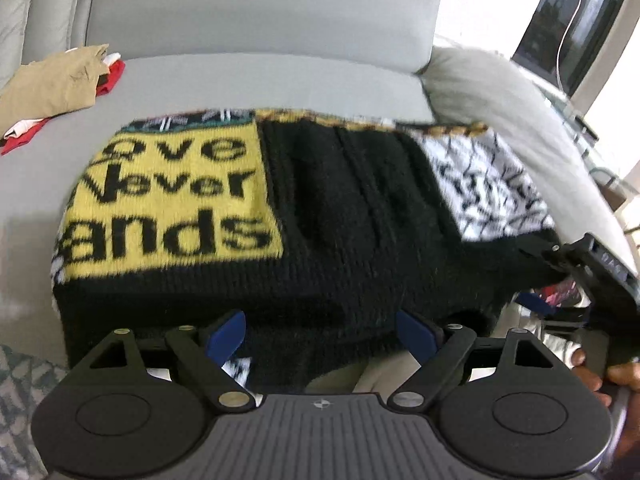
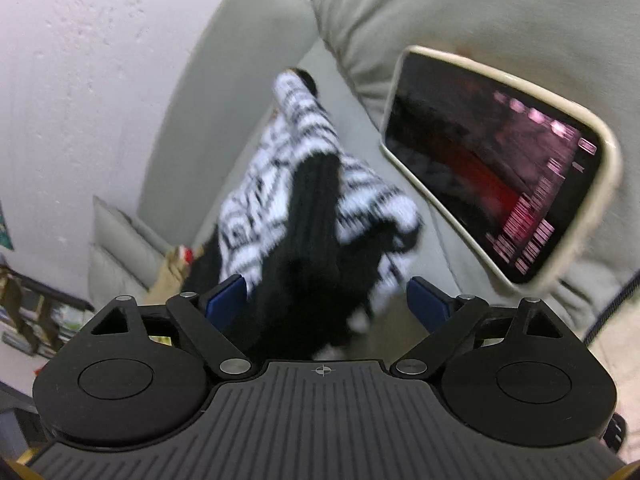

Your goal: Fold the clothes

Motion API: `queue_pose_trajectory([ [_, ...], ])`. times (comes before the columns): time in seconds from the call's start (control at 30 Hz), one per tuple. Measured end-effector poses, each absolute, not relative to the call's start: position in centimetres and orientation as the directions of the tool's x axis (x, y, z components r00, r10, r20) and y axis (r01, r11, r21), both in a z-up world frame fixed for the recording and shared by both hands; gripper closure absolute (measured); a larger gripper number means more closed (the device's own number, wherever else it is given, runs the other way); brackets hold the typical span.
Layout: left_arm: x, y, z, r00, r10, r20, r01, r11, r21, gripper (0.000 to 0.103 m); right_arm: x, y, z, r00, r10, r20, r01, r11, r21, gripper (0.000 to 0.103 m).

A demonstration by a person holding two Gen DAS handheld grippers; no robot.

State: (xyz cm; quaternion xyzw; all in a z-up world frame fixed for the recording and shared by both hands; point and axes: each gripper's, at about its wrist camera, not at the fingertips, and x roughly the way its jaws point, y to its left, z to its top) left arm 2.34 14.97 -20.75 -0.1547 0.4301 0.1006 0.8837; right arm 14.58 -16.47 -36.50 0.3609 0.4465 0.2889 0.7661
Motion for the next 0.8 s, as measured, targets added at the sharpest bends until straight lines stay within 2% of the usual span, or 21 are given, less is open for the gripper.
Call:
queue_pose_trajectory([
  [0.17, 3.8, 15.5, -21.0, 0.653, 0.052, -0.756, -0.324, 0.921, -0.217, 0.025, 15.6, -16.4, -37.6, 0.463, 0.806, -0.368, -0.131, 0.473, 0.871, 0.012],
  [0.2, 4.1, 15.7, -21.1, 0.656, 0.051, -0.753, -0.33, 0.917, -0.225, 0.026, 15.7, -16.4, -37.7, 0.458, 0.815, -0.355, -0.127, 0.455, 0.881, 0.024],
  [0.23, 4.3, 15.8, -21.3, 0.659, 0.047, -0.75, -0.332, 0.914, -0.235, 0.026, 15.8, -16.3, -37.7, 0.452, 0.823, -0.344, -0.125, 0.441, 0.889, 0.029],
  [0.3, 4.6, 16.0, -21.5, 0.665, 0.041, -0.746, -0.331, 0.911, -0.245, 0.026, 16.0, -15.5, -37.8, 0.447, 0.817, -0.364, -0.15, 0.469, 0.87, 0.029],
  [0.37, 4.7, 16.1, -21.6, 0.671, 0.039, -0.741, -0.329, 0.91, -0.25, 0.026, 16.5, -14.4, -37.5, 0.455, 0.803, -0.386, -0.162, 0.501, 0.85, 0.026],
  [0.43, 4.6, 16.4, -21.6, 0.68, 0.046, -0.732, -0.331, 0.91, -0.25, 0.026, 17.1, -13.3, -37.2, 0.463, 0.791, -0.399, -0.168, 0.521, 0.837, 0.006],
  [0.5, 4.5, 16.7, -21.6, 0.689, 0.055, -0.723, -0.333, 0.91, -0.248, 0.026, 17.5, -11.9, -36.7, 0.471, 0.773, -0.426, -0.195, 0.562, 0.804, 0.001],
  [0.57, 4.3, 17.0, -21.8, 0.696, 0.074, -0.714, -0.338, 0.911, -0.235, 0.026, 17.5, -11.4, -36.4, 0.498, 0.734, -0.462, -0.182, 0.609, 0.772, 0.011],
  [0.6, 4.2, 17.2, -22.0, 0.7, 0.083, -0.71, -0.338, 0.914, -0.226, 0.027, 17.4, -11.4, -36.4, 0.518, 0.706, -0.483, -0.159, 0.634, 0.757, 0.038],
  [0.63, 4.1, 17.4, -22.2, 0.703, 0.093, -0.705, -0.339, 0.916, -0.217, 0.027, 17.4, -11.5, -36.3, 0.532, 0.684, -0.499, -0.135, 0.65, 0.747, 0.053],
  [0.67, 4.1, 17.6, -22.5, 0.702, 0.103, -0.705, -0.338, 0.919, -0.202, 0.03, 17.9, -12.1, -36.5, 0.519, 0.698, -0.493, -0.103, 0.624, 0.775, 0.057],
  [0.7, 4.4, 17.7, -23.1, 0.687, 0.115, -0.717, -0.333, 0.927, -0.17, 0.039, 18.2, -12.4, -36.3, 0.501, 0.712, -0.492, -0.083, 0.606, 0.791, 0.06],
  [0.8, 5.3, 17.7, -23.9, 0.683, 0.135, -0.718, -0.313, 0.942, -0.121, 0.041, 18.2, -11.6, -33.1, 0.519, 0.694, -0.499, -0.16, 0.652, 0.741, 0.065],
])
